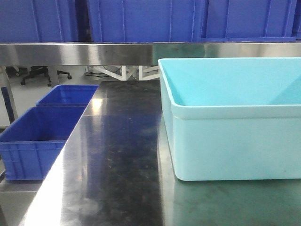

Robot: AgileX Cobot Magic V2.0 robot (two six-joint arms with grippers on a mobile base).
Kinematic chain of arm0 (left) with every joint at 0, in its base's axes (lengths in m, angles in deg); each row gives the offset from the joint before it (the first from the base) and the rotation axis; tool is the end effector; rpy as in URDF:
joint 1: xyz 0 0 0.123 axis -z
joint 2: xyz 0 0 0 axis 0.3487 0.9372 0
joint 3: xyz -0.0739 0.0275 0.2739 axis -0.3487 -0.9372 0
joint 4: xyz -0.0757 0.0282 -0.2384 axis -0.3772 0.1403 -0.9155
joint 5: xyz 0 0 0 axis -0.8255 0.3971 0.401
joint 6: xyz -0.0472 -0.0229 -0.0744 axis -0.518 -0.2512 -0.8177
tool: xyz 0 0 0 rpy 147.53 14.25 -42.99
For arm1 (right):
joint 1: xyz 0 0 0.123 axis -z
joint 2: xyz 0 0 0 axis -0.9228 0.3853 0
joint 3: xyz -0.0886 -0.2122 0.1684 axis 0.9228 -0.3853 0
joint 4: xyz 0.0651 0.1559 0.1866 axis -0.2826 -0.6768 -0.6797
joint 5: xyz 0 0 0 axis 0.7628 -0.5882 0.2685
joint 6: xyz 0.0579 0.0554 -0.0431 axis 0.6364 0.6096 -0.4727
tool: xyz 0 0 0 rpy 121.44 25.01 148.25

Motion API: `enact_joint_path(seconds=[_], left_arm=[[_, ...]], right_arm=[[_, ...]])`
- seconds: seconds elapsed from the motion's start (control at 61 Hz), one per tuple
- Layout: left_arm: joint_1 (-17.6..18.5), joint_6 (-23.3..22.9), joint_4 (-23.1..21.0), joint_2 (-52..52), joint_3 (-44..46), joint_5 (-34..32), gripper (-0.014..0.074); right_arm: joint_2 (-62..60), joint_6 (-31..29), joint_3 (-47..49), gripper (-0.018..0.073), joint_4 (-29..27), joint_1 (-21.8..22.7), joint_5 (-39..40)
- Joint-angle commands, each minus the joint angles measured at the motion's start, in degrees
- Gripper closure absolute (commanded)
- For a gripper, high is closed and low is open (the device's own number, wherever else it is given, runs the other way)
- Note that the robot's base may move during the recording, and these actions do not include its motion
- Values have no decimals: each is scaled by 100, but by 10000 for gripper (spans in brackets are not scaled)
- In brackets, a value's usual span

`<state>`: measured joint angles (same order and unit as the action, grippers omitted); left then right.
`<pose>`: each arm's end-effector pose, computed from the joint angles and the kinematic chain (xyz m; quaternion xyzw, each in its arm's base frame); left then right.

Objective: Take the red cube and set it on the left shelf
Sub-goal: 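Lower the right gripper into the light-blue tub above the red cube, then close the right gripper on the red cube and lift it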

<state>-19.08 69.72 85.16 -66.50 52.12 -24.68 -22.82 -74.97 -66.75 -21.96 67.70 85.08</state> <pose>0.0560 -0.0012 0.2109 -0.0006 0.6763 -0.0179 0.7364 0.0636 -0.0006 0.2214 0.0284 0.6441 0.0276 0.7639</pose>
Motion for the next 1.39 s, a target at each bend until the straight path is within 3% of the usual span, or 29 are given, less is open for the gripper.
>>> enact_joint_path(seconds=[0.0,0.475,0.885,1.016,1.18,1.246,1.377], left_arm=[[-11,1,0,-82,-141,-495,495],[-11,1,0,-82,-141,-495,495],[-11,1,0,-82,-141,-495,495],[-11,1,0,-82,-141,-495,495],[-11,1,0,-82,-141,-495,495],[-11,1,0,-82,-141,-495,495],[-11,1,0,-82,-141,-495,495]], right_arm=[[680,-33,474,511,48,-88,582],[3713,-33,3083,511,48,-151,459],[5815,-14,4966,494,-724,-151,-2882],[6315,-14,5354,361,-813,-151,-3501],[6841,-14,5635,17,-872,-151,-4006],[7002,-14,5662,-28,-877,-151,-4075],[7241,-14,5674,-28,-895,-198,-4092]])
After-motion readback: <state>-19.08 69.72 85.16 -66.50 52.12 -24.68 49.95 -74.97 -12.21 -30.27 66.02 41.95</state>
